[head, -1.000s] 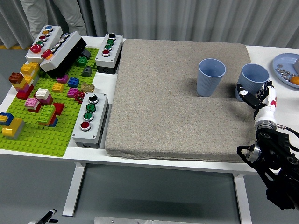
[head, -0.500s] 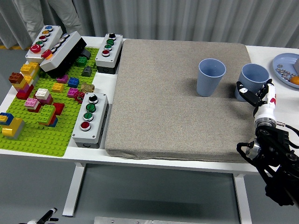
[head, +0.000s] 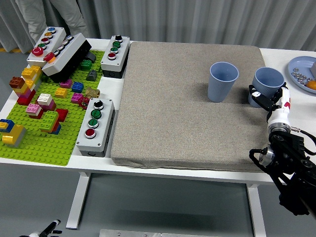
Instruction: Pick cup pour cup place
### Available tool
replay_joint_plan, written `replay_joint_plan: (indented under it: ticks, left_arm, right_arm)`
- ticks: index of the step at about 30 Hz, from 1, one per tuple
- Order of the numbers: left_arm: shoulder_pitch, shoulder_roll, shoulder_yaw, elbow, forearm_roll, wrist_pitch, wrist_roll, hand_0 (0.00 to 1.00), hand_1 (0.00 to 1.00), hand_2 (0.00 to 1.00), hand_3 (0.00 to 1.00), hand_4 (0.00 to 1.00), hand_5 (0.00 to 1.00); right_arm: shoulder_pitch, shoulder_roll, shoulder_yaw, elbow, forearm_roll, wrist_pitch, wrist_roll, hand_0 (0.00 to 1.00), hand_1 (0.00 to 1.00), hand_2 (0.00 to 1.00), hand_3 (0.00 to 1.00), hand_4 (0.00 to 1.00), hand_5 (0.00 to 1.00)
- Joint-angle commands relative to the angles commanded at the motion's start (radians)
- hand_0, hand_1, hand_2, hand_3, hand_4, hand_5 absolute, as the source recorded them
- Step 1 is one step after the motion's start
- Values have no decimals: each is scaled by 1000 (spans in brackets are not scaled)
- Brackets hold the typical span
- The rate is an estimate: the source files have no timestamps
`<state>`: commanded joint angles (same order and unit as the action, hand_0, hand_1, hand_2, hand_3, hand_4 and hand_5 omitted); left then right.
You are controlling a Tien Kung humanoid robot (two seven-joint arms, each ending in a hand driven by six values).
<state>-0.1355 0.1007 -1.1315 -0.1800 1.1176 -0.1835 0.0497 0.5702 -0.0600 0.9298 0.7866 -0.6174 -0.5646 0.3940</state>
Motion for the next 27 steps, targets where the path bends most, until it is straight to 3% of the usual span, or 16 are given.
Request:
replay_joint_plan:
  ticks: [6,7,12,13,18,19,27]
  left_arm:
    - [3,1,3,0,-2,0,0,840,799,881,792,635,986]
    - [3,1,3,0,-2,0,0,841,799,881,791,635,986]
    - [7,1,7,0,-5,-1,1,841,799,881,791,635,986]
    - [7,1,7,0,-6,-1,1,841,799,881,791,635,984]
    - [7,2,8,0,-7,-1,1,841,799,881,791,635,984]
    - [7,2,8,0,-7,-1,1,841,799,881,791,635,985]
    - [7,3,6,0,-9,0,0,841,799,881,791,635,985]
  right_arm:
    - [-1,0,-1,0,7,-4,9,911,843,918,870,814,181]
    - [-1,0,-1,0,7,-5,9,833,725,694,741,678,21]
    - [-6,2,-8,2,19,-13,15,833,725,694,741,678,21]
    - [-6,3,-9,3,20,-13,15,807,670,619,683,660,2]
    - [-5,3,-13,4,21,-17,17,807,670,619,683,660,2]
    - [-5,2,-12,4,20,-17,16,750,625,559,639,642,2]
    - [2,-11,-19,18,-21,-25,-3,761,637,556,643,635,2]
